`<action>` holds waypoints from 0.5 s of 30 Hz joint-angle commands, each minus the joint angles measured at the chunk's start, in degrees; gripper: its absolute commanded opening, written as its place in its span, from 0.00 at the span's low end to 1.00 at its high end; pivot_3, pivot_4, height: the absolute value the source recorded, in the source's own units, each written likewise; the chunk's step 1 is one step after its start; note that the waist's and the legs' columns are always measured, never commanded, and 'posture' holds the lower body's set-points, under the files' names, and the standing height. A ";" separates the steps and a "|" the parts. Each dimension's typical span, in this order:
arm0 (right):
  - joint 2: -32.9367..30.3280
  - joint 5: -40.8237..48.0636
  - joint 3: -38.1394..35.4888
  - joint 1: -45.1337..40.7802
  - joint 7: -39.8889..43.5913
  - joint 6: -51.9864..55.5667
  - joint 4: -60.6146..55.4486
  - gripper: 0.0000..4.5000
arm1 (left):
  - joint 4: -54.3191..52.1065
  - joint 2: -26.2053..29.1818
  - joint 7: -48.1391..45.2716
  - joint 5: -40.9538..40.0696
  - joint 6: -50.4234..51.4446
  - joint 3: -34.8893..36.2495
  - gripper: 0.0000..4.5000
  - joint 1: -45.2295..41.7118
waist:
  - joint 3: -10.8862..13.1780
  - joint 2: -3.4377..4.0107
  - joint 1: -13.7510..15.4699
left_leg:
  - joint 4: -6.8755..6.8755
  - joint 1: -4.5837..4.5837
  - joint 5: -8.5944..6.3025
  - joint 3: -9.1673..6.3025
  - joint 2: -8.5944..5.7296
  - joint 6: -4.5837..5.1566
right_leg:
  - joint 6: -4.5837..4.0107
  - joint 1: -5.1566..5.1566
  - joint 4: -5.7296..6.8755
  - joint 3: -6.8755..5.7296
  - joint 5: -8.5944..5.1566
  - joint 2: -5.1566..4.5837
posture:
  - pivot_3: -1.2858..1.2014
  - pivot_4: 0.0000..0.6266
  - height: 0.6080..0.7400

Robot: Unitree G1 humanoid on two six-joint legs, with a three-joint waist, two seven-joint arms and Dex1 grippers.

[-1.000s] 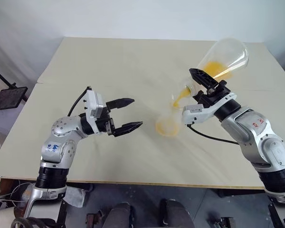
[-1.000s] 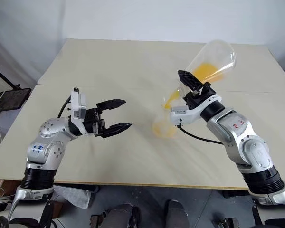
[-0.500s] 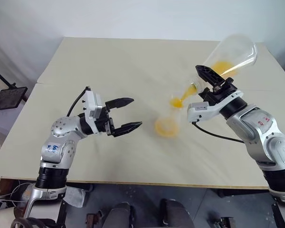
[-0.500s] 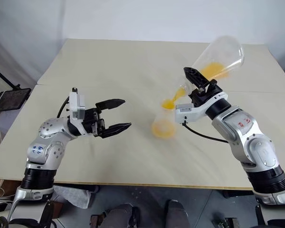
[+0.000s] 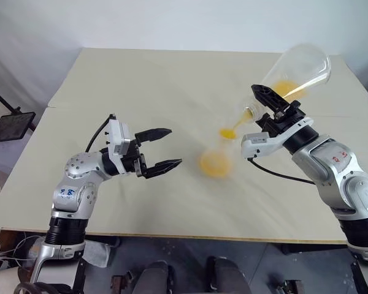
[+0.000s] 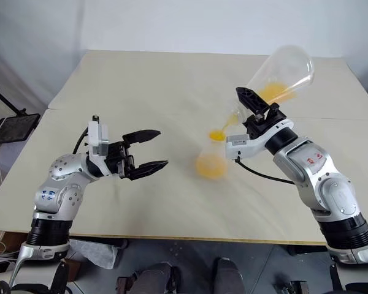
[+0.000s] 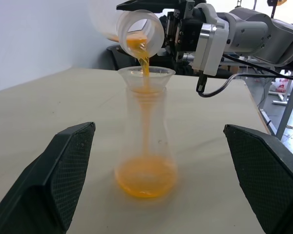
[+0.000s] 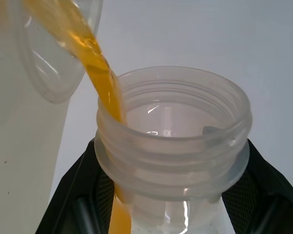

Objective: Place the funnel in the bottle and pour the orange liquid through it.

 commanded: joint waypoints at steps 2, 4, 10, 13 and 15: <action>-0.17 -0.35 -1.88 -0.99 -1.48 -0.16 -1.64 0.55 | -0.19 0.21 -0.38 -0.27 -1.39 1.06 1.00 0.13 | 0.00 0.00 0.01 | 0.00 0.00 0.00 0.00 0.00 0.00 | 0.00 0.00 0.00 0.00 0.00 0.00 | 0.52 0.24 1.00; -0.03 -0.46 -1.68 -1.14 -1.51 -0.25 -1.64 0.55 | -0.10 0.15 -0.38 -0.26 -1.50 1.08 1.00 0.13 | 0.00 0.00 0.00 | 0.00 0.00 0.00 0.00 0.00 0.00 | 0.00 0.00 0.00 -0.01 0.00 0.00 | 0.52 0.24 1.00; 0.24 -0.51 -1.31 -1.41 -1.60 -0.54 -1.40 0.55 | 0.18 0.03 -0.42 -0.25 -1.98 1.07 1.00 0.26 | 0.00 0.00 0.00 | 0.00 0.00 0.00 0.00 0.00 0.00 | 0.00 0.00 0.00 0.00 0.00 0.00 | 0.52 0.24 1.00; 0.37 -0.54 -1.22 -1.49 -1.62 -0.69 -1.24 0.55 | 0.35 0.08 -0.49 -0.23 -2.25 1.10 1.00 0.35 | 0.00 0.00 0.00 | 0.00 0.00 0.00 0.00 0.00 0.00 | 0.00 0.00 0.00 0.00 0.00 0.00 | 0.52 0.24 1.00; 0.49 -0.66 -1.12 -1.62 -1.66 -0.75 -1.18 0.55 | 0.47 0.11 -0.53 -0.21 -2.41 1.15 1.00 0.38 | 0.00 0.00 0.01 | 0.00 0.00 0.00 0.00 0.00 0.00 | 0.00 0.00 0.00 0.00 0.00 0.00 | 0.52 0.24 1.00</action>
